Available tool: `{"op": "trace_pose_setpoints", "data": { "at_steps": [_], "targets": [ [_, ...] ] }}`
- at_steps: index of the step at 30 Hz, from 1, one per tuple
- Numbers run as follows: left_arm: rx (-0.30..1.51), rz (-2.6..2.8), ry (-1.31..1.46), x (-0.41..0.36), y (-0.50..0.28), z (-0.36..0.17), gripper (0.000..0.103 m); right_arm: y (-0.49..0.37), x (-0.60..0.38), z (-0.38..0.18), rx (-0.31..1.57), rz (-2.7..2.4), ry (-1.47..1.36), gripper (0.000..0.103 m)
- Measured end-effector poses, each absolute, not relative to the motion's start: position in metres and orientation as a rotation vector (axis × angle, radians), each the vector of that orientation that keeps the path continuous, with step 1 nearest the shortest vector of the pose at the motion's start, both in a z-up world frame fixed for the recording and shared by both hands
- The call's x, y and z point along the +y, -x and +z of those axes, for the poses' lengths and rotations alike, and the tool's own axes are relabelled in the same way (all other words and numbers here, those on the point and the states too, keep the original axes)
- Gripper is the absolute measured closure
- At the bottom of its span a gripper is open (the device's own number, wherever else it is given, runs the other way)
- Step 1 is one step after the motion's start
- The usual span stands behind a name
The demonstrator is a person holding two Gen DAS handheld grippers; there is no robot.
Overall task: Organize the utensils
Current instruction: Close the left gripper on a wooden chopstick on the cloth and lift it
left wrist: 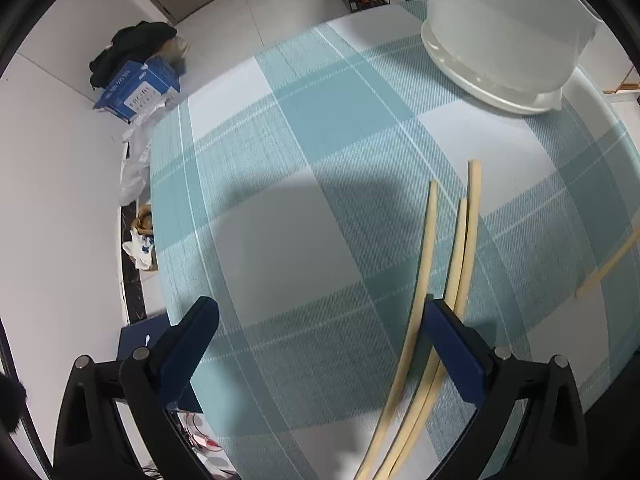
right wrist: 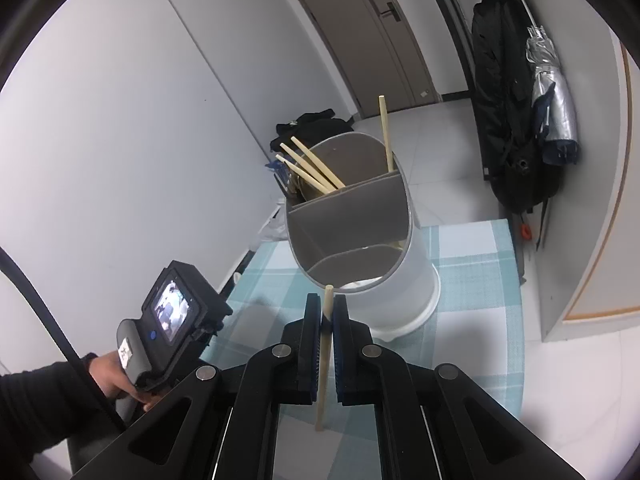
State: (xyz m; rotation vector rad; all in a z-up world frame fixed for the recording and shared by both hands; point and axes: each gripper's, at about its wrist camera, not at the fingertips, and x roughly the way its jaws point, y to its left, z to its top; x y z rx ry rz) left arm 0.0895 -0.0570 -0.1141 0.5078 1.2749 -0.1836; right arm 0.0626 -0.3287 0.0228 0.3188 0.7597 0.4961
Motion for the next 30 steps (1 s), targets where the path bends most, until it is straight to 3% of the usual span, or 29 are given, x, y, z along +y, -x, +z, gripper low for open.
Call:
{"op": "trace_pose_setpoints", "data": {
  "at_steps": [4,6,9,14,16,23,30],
  "targets": [
    [1.264,-0.219,-0.475,-0.062,-0.097,-0.110,0.025,-0.063,-0.326,0.022,0.761,0.503,-0.312,0.098],
    [1.257,-0.251,-0.460,-0.069,-0.102,-0.109,0.047,-0.064,-0.326,0.022,0.764,0.505,-0.310,0.098],
    [1.254,-0.280,-0.460,-0.078,-0.105,-0.109,0.065,-0.066,-0.326,0.021,0.767,0.503,-0.317,0.098],
    [1.255,-0.308,-0.467,-0.090,-0.111,-0.109,0.085,-0.068,-0.328,0.021,0.771,0.500,-0.325,0.098],
    [1.261,-0.330,-0.460,-0.090,-0.112,-0.110,0.098,-0.069,-0.329,0.021,0.769,0.499,-0.329,0.098],
    [1.238,-0.286,-0.360,-0.077,-0.125,-0.103,0.103,-0.070,-0.331,0.024,0.768,0.502,-0.343,0.098],
    [1.110,-0.203,-0.088,-0.030,-0.127,-0.052,0.103,-0.068,-0.328,0.029,0.748,0.504,-0.335,0.098]
  ]
}}
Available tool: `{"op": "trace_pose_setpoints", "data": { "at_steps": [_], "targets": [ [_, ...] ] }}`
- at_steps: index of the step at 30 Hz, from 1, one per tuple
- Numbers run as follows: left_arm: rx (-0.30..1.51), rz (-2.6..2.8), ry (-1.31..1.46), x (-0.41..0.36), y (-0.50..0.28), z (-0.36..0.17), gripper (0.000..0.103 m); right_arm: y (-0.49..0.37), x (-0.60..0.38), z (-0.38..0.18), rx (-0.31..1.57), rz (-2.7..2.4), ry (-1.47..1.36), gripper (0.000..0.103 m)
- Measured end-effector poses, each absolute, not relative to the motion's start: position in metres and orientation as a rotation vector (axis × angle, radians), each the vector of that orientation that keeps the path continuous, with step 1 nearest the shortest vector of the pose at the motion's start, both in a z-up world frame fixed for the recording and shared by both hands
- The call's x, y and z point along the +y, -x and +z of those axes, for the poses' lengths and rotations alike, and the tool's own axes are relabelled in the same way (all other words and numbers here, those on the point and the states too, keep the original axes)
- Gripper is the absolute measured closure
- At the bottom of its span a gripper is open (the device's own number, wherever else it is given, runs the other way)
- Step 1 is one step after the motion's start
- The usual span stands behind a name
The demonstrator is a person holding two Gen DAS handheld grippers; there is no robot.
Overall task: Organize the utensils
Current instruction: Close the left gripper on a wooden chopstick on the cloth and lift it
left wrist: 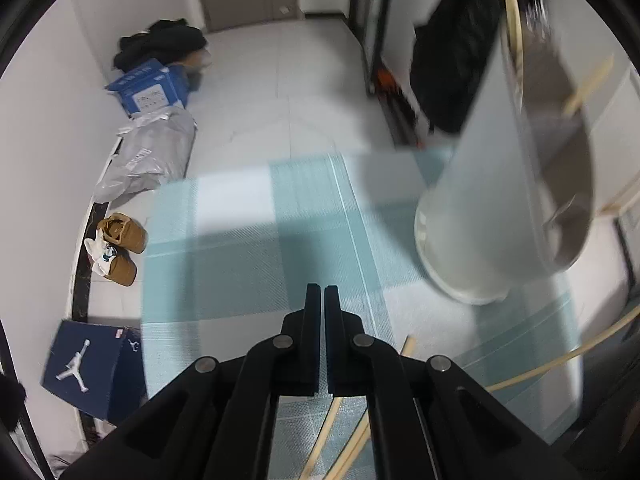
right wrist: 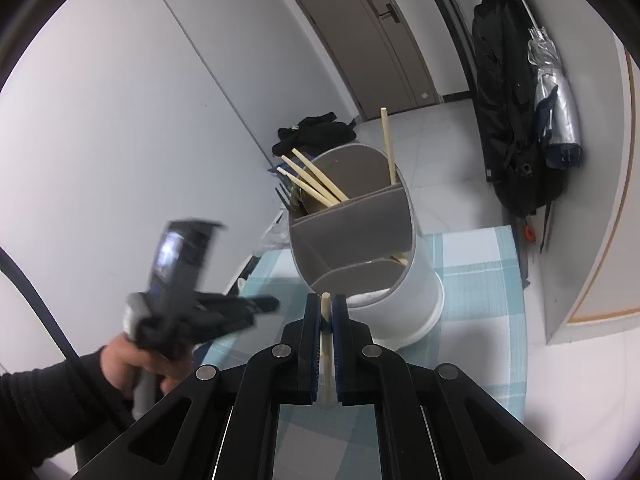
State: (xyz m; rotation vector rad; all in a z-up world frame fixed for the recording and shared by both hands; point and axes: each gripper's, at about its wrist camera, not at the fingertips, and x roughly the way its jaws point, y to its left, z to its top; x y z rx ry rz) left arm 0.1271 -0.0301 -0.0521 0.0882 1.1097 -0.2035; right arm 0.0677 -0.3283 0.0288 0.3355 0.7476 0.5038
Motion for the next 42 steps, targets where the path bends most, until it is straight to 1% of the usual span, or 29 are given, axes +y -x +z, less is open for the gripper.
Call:
{"op": "trace_pose_setpoints", "data": {
  "at_steps": [3,7,8,9,10,11,12,13,15,17,20,22,23,24,25,26,27,30,34,37,42],
  "targets": [
    [1.117,-0.240,-0.057,-0.026,-0.120,-0.048,0.103,-0.066,-0.325,0.028,0.746,0.503,-0.326,0.098],
    [1.169,-0.271,-0.168,-0.042,-0.107,-0.069,0.103,-0.063,-0.320,0.025,0.756,0.503,-0.322,0.098],
    [1.190,-0.284,-0.181,-0.044,-0.107,-0.074,0.099,-0.062,-0.319,0.025,0.755,0.504,-0.317,0.098],
    [1.227,-0.300,-0.193,-0.044,-0.106,-0.082,0.091,-0.060,-0.319,0.026,0.750,0.504,-0.311,0.098],
    [1.257,-0.307,-0.204,-0.045,-0.108,-0.090,0.087,-0.058,-0.318,0.026,0.745,0.505,-0.305,0.098],
    [1.274,-0.308,-0.220,-0.045,-0.108,-0.097,0.081,-0.058,-0.318,0.026,0.744,0.505,-0.301,0.098],
    [1.278,-0.308,-0.232,-0.045,-0.107,-0.100,0.077,-0.058,-0.319,0.026,0.744,0.503,-0.300,0.098],
    [1.278,-0.301,-0.249,-0.045,-0.107,-0.103,0.075,-0.058,-0.319,0.025,0.745,0.502,-0.302,0.098],
    [1.288,-0.302,-0.261,-0.045,-0.111,-0.107,0.069,-0.060,-0.322,0.024,0.750,0.497,-0.312,0.098],
    [1.307,-0.306,-0.261,-0.045,-0.116,-0.112,0.065,-0.062,-0.324,0.023,0.753,0.493,-0.320,0.098],
    [1.301,-0.312,-0.284,-0.047,-0.117,-0.109,0.065,-0.063,-0.325,0.025,0.751,0.491,-0.320,0.098],
    [1.312,-0.318,-0.284,-0.050,-0.119,-0.105,0.065,-0.063,-0.325,0.026,0.750,0.492,-0.320,0.098],
    [1.319,-0.323,-0.282,-0.051,-0.122,-0.106,0.069,-0.063,-0.325,0.026,0.750,0.491,-0.322,0.098],
    [1.322,-0.330,-0.280,-0.054,-0.123,-0.105,0.077,-0.063,-0.326,0.025,0.751,0.490,-0.324,0.098],
    [1.322,-0.341,-0.284,-0.058,-0.122,-0.104,0.083,-0.064,-0.327,0.025,0.755,0.489,-0.329,0.098],
    [1.324,-0.350,-0.289,-0.062,-0.122,-0.105,0.094,-0.064,-0.328,0.024,0.759,0.488,-0.332,0.098],
    [1.329,-0.361,-0.293,-0.065,-0.125,-0.105,0.101,-0.065,-0.329,0.024,0.761,0.486,-0.334,0.098],
    [1.317,-0.355,-0.315,-0.073,-0.133,-0.105,0.101,-0.067,-0.332,0.024,0.766,0.483,-0.341,0.098],
    [1.290,-0.299,-0.274,-0.063,-0.141,-0.101,0.101,-0.068,-0.331,0.024,0.768,0.486,-0.339,0.098],
    [1.212,-0.252,-0.203,-0.047,-0.139,-0.080,0.101,-0.068,-0.328,0.026,0.765,0.492,-0.333,0.098],
    [1.025,-0.198,-0.059,-0.019,-0.122,-0.022,0.102,-0.066,-0.321,0.029,0.751,0.501,-0.322,0.098]
  ]
}}
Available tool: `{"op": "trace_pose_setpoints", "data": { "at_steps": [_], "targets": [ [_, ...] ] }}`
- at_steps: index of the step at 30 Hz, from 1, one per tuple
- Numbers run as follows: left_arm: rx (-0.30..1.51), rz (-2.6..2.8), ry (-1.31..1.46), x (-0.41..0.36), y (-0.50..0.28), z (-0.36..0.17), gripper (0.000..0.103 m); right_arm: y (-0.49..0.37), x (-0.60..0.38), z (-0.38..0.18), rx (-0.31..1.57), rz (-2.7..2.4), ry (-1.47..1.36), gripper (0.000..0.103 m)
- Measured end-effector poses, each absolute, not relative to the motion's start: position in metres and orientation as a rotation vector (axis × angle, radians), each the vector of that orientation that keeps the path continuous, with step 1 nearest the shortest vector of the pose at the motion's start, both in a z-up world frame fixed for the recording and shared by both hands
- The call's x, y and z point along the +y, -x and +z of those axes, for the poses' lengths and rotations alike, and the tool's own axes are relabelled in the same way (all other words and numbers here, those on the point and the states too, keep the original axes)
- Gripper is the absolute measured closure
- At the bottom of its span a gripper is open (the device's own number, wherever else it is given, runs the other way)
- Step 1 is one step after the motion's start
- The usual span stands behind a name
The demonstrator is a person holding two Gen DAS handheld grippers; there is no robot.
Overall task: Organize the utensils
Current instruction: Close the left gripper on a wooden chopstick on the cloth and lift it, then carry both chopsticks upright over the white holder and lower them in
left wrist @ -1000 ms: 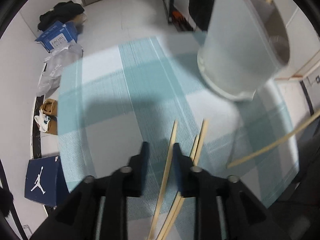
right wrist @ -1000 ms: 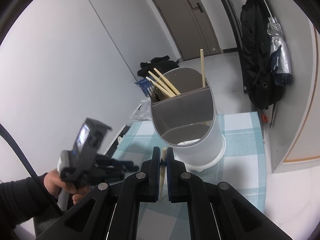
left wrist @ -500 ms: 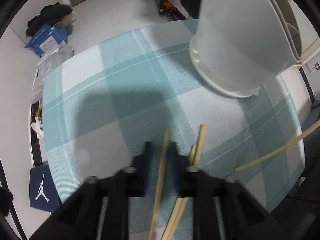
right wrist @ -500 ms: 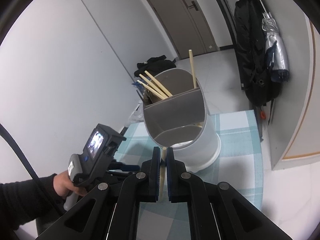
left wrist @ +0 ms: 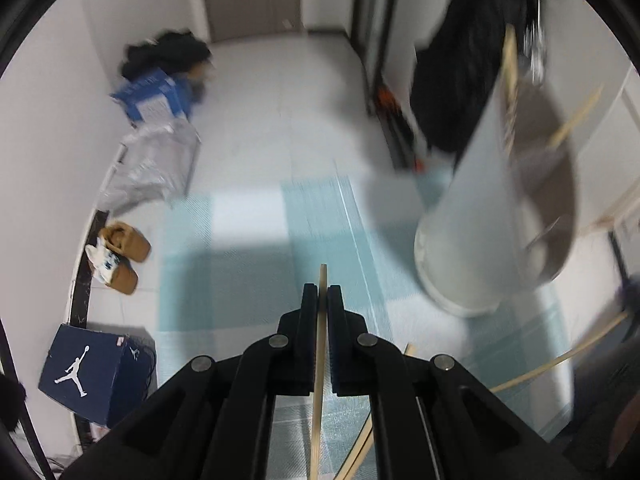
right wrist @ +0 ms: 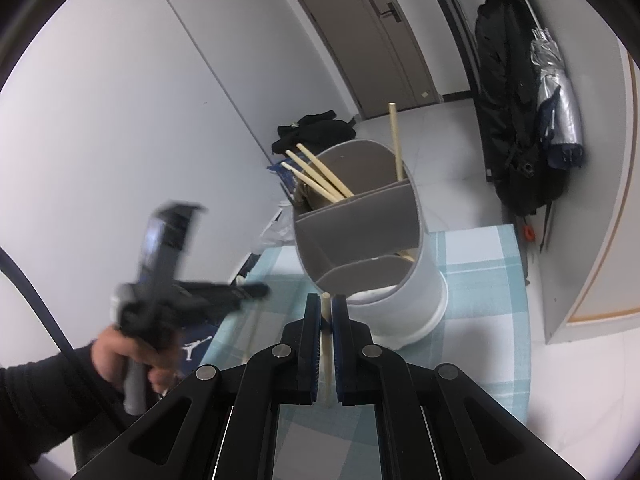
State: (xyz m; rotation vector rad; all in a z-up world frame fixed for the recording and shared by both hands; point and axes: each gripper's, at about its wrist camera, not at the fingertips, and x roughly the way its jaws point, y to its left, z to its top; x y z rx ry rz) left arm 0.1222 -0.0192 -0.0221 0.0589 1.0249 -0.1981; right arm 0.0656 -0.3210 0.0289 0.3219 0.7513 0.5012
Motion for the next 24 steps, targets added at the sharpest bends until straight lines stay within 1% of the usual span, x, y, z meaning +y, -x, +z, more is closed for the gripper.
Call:
{"op": "trace_pose_setpoints", "data": {
  "at_steps": [4,8,14,24],
  "targets": [
    [0.897,-0.186,0.027,-0.016,-0.089,0.016,0.102,-0.060,-0.314,0.033,0.732,0.507,-0.297,0.098],
    [0.841,-0.178,0.060,-0.021,-0.073,0.021,0.102,-0.055,-0.306,0.036,0.707,0.510,-0.259,0.098],
    [0.824,-0.160,0.104,-0.016,-0.067,0.017,0.102,-0.047,-0.295,0.040,0.678,0.503,-0.215,0.098],
    [0.770,-0.204,0.091,-0.026,-0.048,0.048,0.102,-0.044,-0.292,0.052,0.654,0.482,-0.183,0.098]
  ]
}}
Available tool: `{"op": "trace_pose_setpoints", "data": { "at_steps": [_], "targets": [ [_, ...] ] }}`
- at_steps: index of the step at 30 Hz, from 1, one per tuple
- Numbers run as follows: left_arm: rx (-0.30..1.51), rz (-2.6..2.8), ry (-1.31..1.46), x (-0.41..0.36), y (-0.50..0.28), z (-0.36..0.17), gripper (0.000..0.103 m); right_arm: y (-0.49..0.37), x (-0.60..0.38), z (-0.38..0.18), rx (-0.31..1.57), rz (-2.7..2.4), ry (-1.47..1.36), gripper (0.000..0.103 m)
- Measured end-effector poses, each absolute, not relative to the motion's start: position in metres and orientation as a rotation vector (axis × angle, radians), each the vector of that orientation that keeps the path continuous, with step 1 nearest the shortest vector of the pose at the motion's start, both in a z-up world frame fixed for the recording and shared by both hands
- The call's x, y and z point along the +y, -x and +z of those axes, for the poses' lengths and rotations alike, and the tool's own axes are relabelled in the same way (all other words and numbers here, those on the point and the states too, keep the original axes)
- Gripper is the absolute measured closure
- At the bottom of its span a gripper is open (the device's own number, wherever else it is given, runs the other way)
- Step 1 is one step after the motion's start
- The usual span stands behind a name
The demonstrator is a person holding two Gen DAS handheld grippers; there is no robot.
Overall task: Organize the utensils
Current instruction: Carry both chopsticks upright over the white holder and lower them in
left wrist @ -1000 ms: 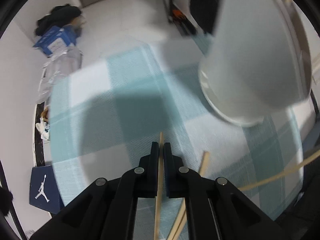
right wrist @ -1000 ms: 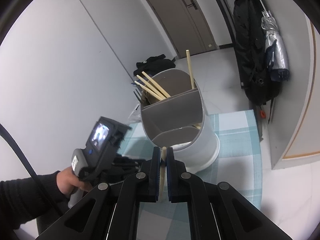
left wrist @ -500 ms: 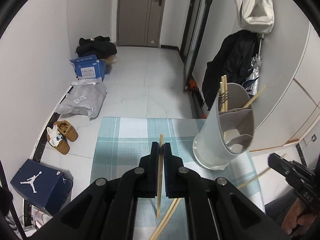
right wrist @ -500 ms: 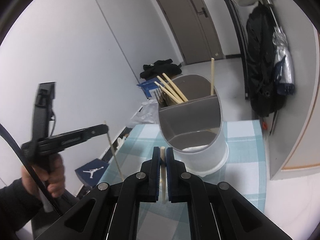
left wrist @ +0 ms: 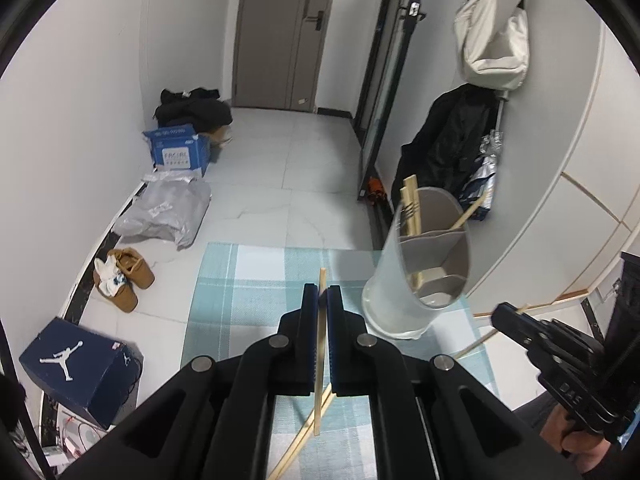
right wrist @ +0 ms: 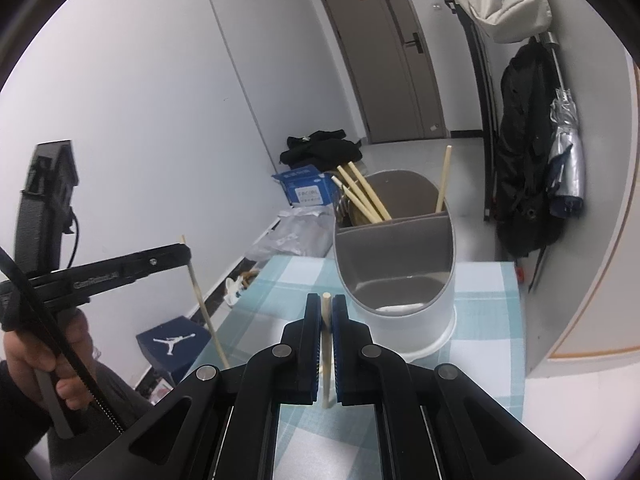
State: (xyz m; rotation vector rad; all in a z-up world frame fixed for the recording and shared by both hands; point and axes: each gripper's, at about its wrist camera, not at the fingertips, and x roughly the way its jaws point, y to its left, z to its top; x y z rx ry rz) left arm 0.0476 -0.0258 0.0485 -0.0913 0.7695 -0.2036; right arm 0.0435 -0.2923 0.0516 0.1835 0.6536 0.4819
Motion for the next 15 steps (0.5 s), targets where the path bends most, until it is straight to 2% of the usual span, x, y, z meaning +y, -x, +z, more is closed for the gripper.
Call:
{"op": "trace_pose_setpoints", "data": {
  "at_steps": [15],
  "targets": [
    [0.667,-0.357,0.124,-0.061,-0.042,0.114,0.102,-0.043,-0.325,0.115,0.556,0.464,-0.187,0.098]
  ]
}}
